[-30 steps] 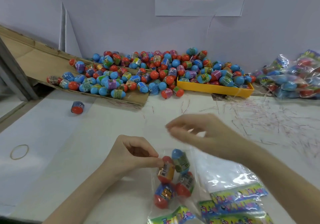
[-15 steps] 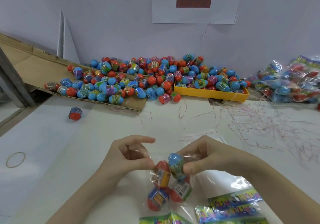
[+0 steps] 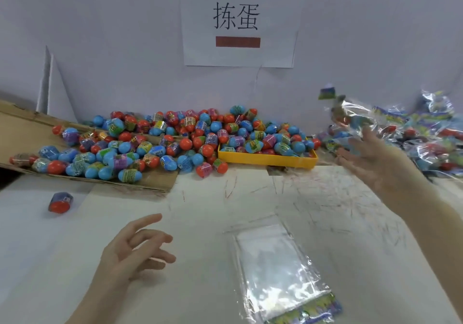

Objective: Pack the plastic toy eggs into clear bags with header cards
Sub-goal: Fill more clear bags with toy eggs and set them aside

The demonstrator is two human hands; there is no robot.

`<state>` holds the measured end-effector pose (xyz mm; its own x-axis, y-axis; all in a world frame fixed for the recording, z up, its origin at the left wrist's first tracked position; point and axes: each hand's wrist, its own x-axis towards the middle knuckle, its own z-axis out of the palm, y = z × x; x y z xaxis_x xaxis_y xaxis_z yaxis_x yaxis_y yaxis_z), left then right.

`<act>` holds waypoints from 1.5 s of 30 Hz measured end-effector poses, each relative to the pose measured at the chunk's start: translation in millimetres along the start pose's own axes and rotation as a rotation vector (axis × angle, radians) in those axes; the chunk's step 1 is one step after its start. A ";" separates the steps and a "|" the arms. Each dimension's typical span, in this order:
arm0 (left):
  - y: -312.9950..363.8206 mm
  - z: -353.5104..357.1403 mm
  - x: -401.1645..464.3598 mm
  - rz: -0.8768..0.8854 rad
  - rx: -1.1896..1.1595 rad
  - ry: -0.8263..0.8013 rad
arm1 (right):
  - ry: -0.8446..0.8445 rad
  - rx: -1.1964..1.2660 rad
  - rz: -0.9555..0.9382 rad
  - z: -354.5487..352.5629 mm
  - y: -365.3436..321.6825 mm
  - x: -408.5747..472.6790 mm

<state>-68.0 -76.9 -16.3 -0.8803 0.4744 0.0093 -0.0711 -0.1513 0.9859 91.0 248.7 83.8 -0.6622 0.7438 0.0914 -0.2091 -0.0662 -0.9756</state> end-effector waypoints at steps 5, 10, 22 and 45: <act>-5.2 8.4 -10.3 0.224 0.373 -0.019 | -0.156 -0.710 0.010 15.3 43.5 -12.2; -3.3 9.8 -17.1 0.427 0.646 -0.127 | -0.761 -1.350 -0.287 33.6 82.1 -47.9; -0.3 14.7 -20.8 0.561 0.709 -0.068 | -0.446 -1.214 -0.478 36.9 85.2 -71.8; 76.3 88.2 -48.2 0.000 0.024 -0.192 | -0.411 -0.054 -0.076 75.4 17.4 -119.0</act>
<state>10.4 -34.8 73.2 -0.7741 0.6318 0.0384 -0.0584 -0.1317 0.9896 111.9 108.9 71.0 -0.8804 0.4174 0.2249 -0.2378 0.0218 -0.9711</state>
